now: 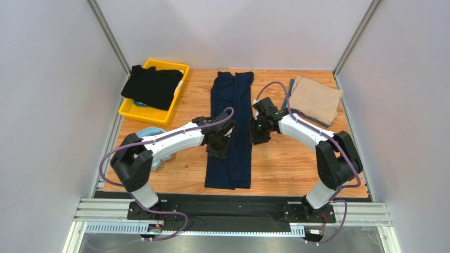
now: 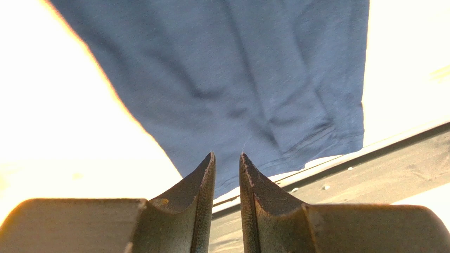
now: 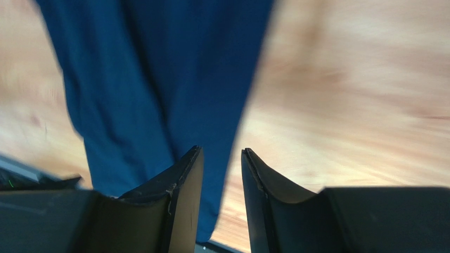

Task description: Fold and stack the t-shirts

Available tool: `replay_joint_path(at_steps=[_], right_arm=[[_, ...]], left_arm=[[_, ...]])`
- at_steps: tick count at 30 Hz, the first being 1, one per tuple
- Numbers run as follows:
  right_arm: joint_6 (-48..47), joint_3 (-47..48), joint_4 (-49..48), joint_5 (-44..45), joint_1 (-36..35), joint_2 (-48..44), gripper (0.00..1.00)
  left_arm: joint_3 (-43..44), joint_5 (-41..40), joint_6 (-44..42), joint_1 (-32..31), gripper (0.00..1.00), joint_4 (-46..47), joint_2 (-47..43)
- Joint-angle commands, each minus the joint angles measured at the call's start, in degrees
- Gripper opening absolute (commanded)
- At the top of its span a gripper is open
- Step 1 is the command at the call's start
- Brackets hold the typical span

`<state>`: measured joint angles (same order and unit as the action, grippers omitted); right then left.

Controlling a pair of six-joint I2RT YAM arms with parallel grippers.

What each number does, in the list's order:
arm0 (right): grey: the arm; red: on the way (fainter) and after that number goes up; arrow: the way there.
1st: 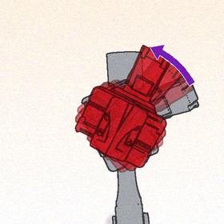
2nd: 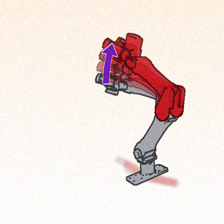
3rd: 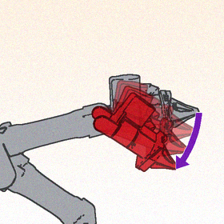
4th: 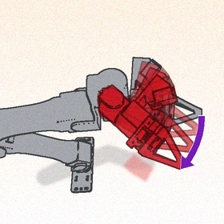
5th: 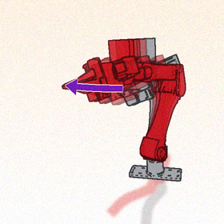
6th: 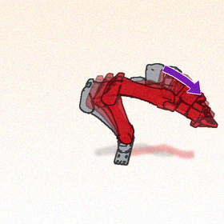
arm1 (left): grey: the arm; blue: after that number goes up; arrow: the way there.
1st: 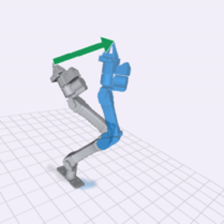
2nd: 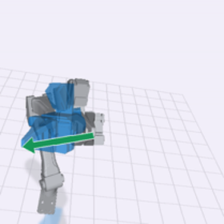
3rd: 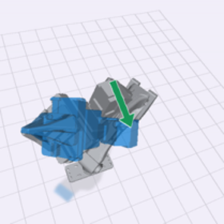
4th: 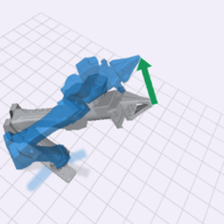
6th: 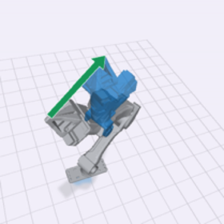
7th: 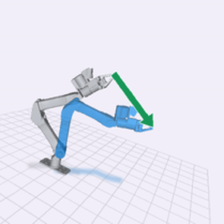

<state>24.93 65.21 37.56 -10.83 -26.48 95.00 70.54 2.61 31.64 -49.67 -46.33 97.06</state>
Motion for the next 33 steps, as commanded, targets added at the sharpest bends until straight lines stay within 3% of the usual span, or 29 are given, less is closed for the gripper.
replay_joint_path(at_steps=[1, 12, 24, 27, 33], right_arm=[[1.5, -2.9, -5.6, -1.4, -6.6, 0.1, 0.39], [1.9, -3.6, -5.7, -0.9, -14.0, 2.9, 0.40], [2.4, -4.7, -7.4, -1.6, -16.8, 5.7, 0.40], [2.4, -4.4, -7.5, -2.3, -17.3, 5.6, 0.38], [2.0, -2.8, -6.5, -2.8, -18.2, 4.5, 0.26]], left_arm=[[-5.9, -5.8, 2.1, 1.9, 0.30, 0.2, -5.5], [-16.6, -4.5, 4.1, 2.5, 0.30, 4.4, -8.5], [-19.9, -3.8, 5.0, 2.5, 0.30, 6.1, -10.5], [-20.3, -3.9, 4.9, 2.5, 0.30, 6.2, -10.7], [-20.7, -3.1, 4.7, 2.5, 0.29, 7.2, -9.4]])
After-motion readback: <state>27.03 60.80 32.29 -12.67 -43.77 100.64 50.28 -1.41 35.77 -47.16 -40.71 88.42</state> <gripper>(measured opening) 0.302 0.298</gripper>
